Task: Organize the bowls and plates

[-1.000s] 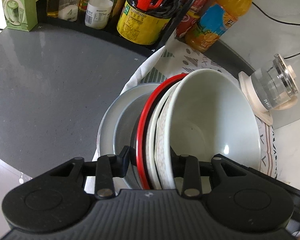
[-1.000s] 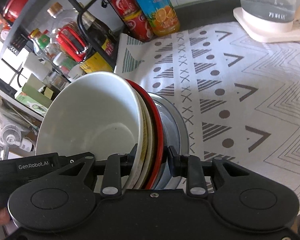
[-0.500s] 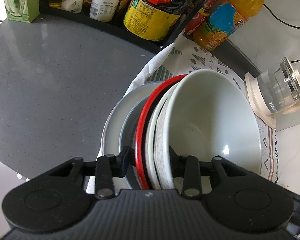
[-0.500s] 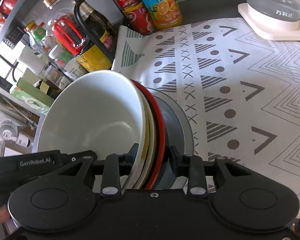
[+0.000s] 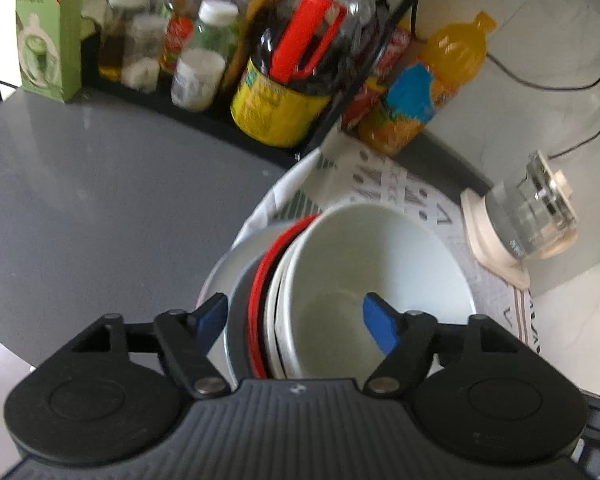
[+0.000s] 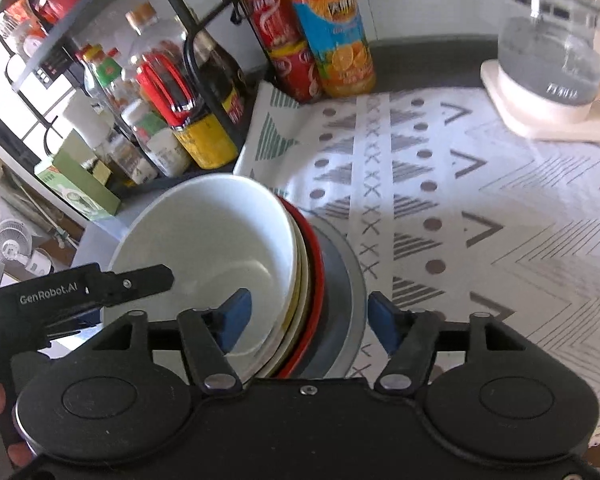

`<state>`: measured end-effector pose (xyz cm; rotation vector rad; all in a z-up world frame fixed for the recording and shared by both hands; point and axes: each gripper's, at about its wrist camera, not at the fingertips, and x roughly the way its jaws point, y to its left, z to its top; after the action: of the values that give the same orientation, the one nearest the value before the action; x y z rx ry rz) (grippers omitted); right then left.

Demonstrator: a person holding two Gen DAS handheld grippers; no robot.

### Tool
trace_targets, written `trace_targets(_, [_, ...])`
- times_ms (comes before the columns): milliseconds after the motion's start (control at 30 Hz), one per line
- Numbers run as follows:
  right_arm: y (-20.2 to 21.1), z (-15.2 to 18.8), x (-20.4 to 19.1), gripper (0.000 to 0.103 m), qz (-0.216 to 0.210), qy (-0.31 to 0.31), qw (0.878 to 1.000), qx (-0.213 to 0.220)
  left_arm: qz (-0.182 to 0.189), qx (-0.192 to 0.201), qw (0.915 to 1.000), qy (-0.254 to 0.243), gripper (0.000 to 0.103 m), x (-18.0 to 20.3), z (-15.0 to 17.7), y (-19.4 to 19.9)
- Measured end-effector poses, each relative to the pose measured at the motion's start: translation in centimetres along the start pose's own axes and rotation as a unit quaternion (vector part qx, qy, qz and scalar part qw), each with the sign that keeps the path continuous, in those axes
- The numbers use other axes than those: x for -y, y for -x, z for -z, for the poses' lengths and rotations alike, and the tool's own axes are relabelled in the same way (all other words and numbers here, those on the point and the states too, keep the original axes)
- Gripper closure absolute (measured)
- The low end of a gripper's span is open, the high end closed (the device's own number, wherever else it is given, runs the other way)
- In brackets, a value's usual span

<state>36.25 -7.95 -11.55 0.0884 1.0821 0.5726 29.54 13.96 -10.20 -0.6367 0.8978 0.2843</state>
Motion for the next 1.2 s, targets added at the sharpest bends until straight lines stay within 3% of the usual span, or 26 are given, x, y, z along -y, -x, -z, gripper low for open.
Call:
trace_targets(267, [4.1, 0.1, 0.4, 0.01, 0.003, -0.006, 0.999, 0.045, 0.014, 0.011, 0.9995, -0.024, 0.022, 1.5, 0.5, 3.0])
trace_targets(433, [7.2, 1.0, 0.6, 0.001, 0.018, -0.012, 0.997, 0.074, 0.019, 0.029, 0.9986, -0.039, 0.021, 2.5, 1.6, 5.9])
trace_targets(900, [15.7, 4.8, -0.3, 0.0, 0.052, -0.014, 0.992, 0.115, 0.014, 0.06, 0.9961, -0.062, 0.018, 4.1, 4.7, 14.4])
trace_targets(1200, [18.3, 6.9, -0.8, 0.0, 0.063, -0.034, 0.986, 0.148, 0.042, 0.055, 0.9899, -0.124, 0.014, 5.1, 4.7, 16.0])
